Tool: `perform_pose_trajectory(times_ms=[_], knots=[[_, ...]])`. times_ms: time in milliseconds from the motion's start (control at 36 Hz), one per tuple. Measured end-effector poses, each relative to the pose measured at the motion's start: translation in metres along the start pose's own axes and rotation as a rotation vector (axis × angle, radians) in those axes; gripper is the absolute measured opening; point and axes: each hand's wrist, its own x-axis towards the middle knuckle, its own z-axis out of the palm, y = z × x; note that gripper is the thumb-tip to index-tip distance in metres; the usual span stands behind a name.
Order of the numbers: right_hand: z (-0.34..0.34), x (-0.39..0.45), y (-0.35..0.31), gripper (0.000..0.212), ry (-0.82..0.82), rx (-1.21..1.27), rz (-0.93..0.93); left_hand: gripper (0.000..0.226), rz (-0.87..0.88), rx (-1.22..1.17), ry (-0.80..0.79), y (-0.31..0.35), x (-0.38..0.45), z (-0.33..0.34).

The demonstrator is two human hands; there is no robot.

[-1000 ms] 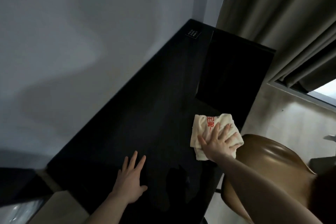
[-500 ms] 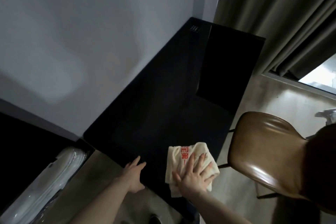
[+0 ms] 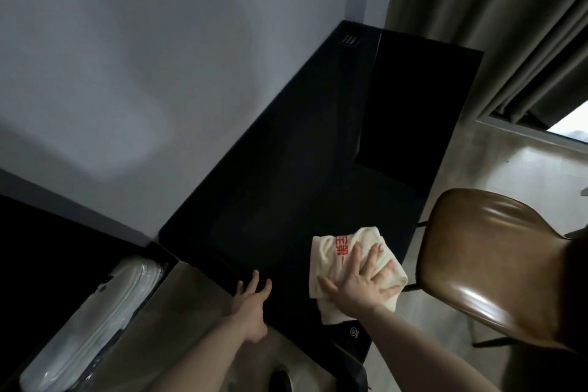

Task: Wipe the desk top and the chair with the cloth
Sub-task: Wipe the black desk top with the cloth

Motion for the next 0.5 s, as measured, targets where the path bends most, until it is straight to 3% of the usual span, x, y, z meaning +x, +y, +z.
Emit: perform_pose_trajectory(times_ms=[167, 500], knots=[[0.015, -0.011, 0.0, 0.121, 0.089, -0.021, 0.001, 0.101, 0.026, 0.008, -0.01, -0.007, -0.003, 0.0], [0.085, -0.081, -0.025, 0.125, 0.064, 0.099, 0.145, 0.093, 0.091, 0.022, -0.026, -0.041, -0.029, -0.003]])
